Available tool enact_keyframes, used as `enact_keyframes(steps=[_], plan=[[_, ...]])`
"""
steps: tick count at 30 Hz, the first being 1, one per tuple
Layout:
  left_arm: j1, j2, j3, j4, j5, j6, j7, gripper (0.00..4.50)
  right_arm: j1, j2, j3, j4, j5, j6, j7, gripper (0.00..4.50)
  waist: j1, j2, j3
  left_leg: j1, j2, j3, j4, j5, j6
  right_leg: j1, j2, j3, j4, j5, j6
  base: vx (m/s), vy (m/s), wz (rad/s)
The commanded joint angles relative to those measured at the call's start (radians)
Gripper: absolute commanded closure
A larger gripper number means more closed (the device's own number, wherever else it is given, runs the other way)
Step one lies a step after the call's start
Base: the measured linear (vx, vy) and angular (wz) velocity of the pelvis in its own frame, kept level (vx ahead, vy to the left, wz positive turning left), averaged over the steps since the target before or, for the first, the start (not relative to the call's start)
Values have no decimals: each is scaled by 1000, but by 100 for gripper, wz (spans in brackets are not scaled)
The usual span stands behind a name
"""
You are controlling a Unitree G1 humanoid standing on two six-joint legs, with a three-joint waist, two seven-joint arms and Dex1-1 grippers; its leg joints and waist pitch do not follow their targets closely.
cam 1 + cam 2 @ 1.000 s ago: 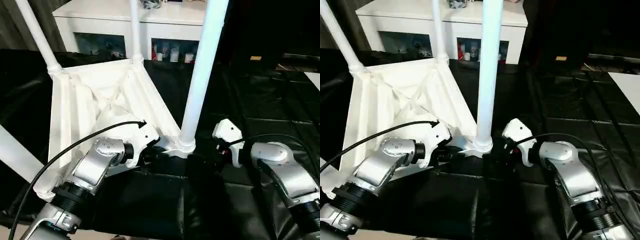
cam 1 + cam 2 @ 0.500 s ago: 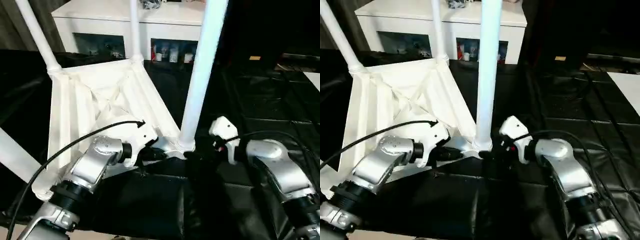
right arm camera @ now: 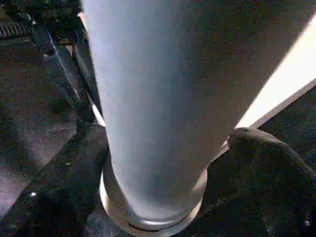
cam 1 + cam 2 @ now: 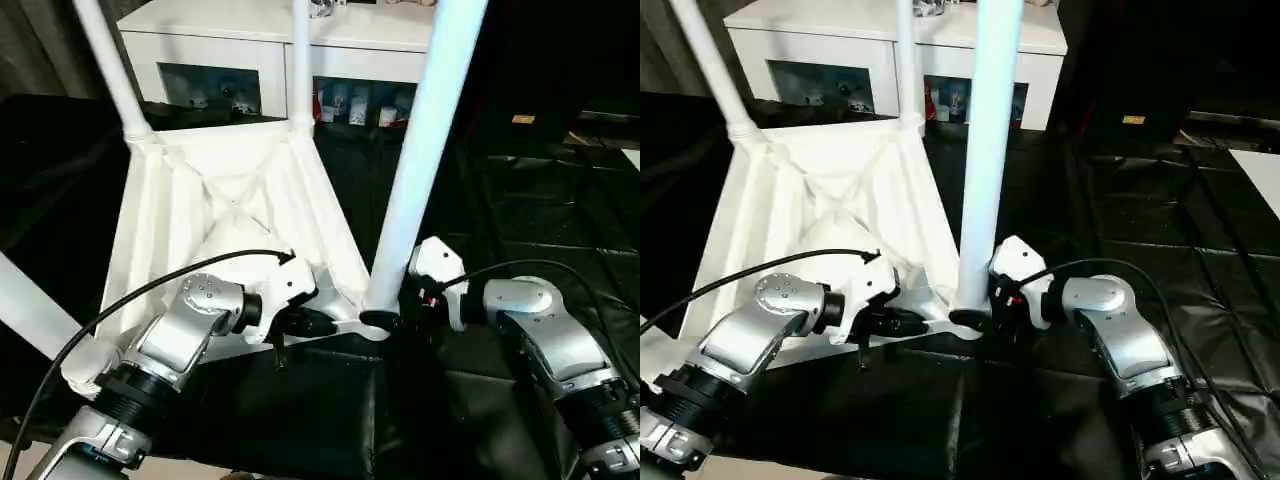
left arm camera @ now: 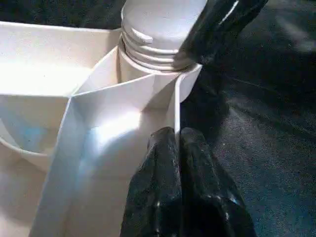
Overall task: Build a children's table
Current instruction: Rotate leg to tighten
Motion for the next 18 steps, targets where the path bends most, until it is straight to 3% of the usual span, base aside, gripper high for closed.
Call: enact_keyframes(steps=[1,10,13,15,18], plan=[[12,-15,-37,-7,-19,-13,-45,450,-7,-5,0,-4,24,12,30,80,-3,-15,-67,10,20,-5,-74,-199,56,51,-37,33,-51,-291,-213,0,0,0],[13,-12,-36,-9,-20,-10,-46,450,0,4,4,-3,24,13,39,162,-3,-15,-69,8,20,-6,-73,-175,60,51,-36,33,-47,-271,-216,0,0,0],[13,-18,-25,1,-17,-4,-24,450,-3,42,-16,39,2,13,-40,181,-5,-14,-68,7,19,-7,-74,-183,53,51,-35,32,-50,-280,-215,0,0,0],[5,-33,-14,15,-13,9,8,450,-8,62,-26,61,-10,12,-89,191,-8,-13,-66,7,18,-7,-75,-198,49,50,-35,32,-53,-304,-209,0,0,0],[-23,-87,13,58,1,33,106,450,-13,114,-38,94,-35,29,-194,201,-19,-16,-58,11,14,-9,-79,-272,16,43,-34,28,-72,-457,-160,0,0,0]])
